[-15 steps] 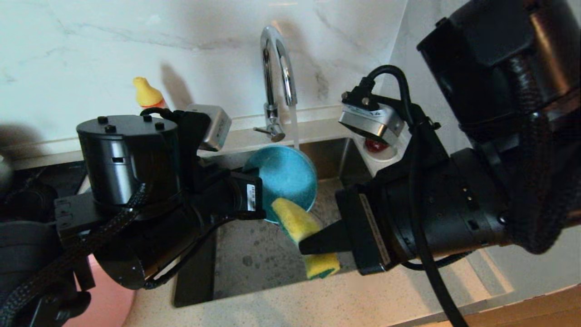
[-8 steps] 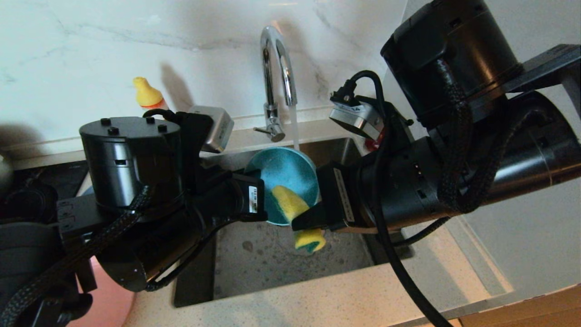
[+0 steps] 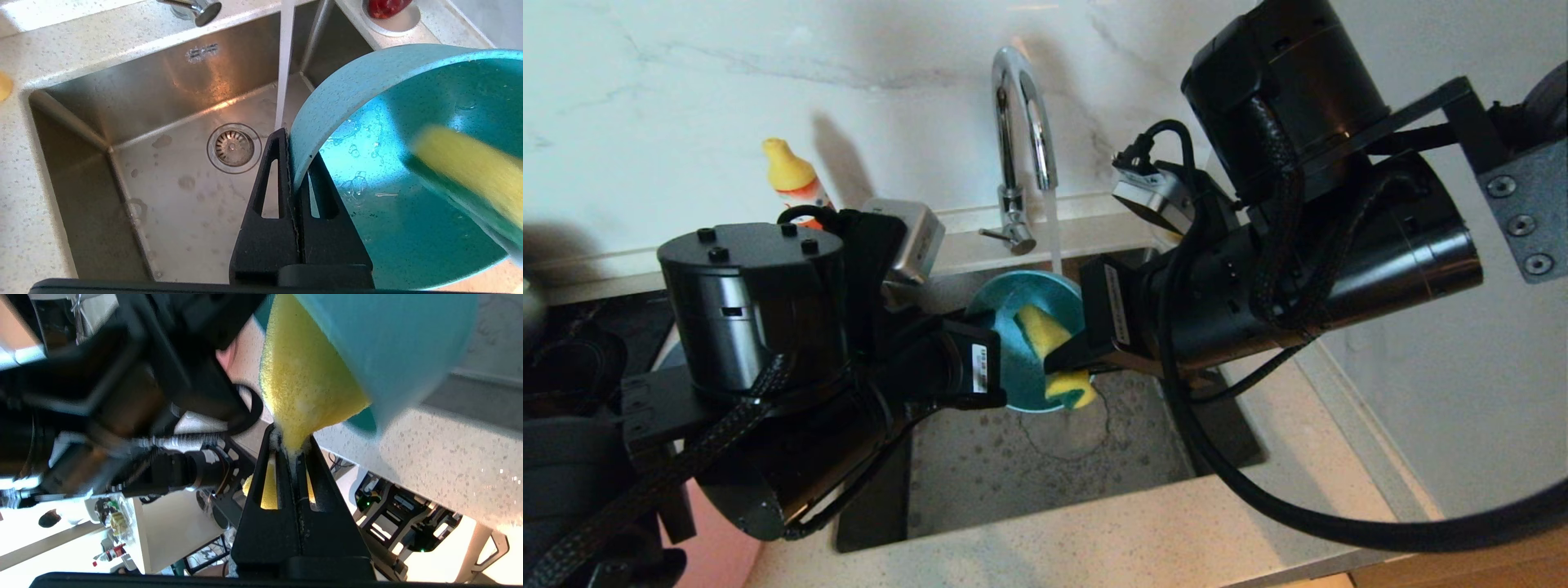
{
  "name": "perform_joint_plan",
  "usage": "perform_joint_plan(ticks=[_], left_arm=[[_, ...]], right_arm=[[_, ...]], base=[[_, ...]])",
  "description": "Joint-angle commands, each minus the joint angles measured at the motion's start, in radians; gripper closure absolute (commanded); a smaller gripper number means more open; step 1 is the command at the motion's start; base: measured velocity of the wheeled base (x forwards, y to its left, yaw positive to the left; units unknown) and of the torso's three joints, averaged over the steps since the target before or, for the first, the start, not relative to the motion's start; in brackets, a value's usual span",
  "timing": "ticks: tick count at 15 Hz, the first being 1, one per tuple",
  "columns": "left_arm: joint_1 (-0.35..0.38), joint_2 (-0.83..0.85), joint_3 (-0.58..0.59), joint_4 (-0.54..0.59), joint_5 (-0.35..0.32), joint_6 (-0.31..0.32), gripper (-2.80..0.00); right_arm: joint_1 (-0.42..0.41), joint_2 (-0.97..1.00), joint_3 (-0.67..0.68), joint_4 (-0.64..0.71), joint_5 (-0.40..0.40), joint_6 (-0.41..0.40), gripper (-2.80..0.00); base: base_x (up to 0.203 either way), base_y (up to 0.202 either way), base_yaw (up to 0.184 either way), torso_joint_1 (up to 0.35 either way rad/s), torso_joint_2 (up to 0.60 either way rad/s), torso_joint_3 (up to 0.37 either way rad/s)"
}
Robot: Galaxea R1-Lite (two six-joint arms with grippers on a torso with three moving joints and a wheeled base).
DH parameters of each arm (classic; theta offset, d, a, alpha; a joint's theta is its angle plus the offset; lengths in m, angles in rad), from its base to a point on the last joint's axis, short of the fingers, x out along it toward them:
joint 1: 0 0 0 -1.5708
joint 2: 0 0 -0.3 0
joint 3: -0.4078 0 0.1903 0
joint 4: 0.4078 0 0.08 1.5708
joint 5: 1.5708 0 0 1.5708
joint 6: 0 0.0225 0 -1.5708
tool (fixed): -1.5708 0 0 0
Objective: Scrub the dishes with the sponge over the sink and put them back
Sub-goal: Wipe the bowl
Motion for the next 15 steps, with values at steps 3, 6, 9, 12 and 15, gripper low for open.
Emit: perform_joint_plan(ticks=[3,6,9,12,15], left_arm=[[-0.011,-0.001,0.016,-0.008,0.001,0.001,0.0],[-0.018,-0.001,0.016,-0.008,0.001,0.006,0.0],[-0.019,0.0,0.027,-0.008,0.003,0.012,0.0],[-0.019,0.011,0.053,-0.058,0.009,0.022,0.0],[-0.018,0.027,0.068,-0.097,0.024,0.036,0.0]], right_arm=[[-0.012,0.043,-0.048,0.004,0.001,0.003,0.0],[-0.012,0.058,-0.087,0.013,-0.003,0.003,0.0],[-0.012,0.05,-0.088,0.013,-0.004,0.003,0.0],[-0.012,0.029,-0.087,0.016,-0.01,0.005,0.0],[-0.015,0.014,-0.087,0.038,-0.024,0.002,0.0]], base=[[0.0,0.0,0.0,0.0,0.0,0.0],[0.0,0.0,0.0,0.0,0.0,0.0],[0.0,0.0,0.0,0.0,0.0,0.0],[0.0,0.0,0.0,0.0,0.0,0.0],[0.0,0.0,0.0,0.0,0.0,0.0]])
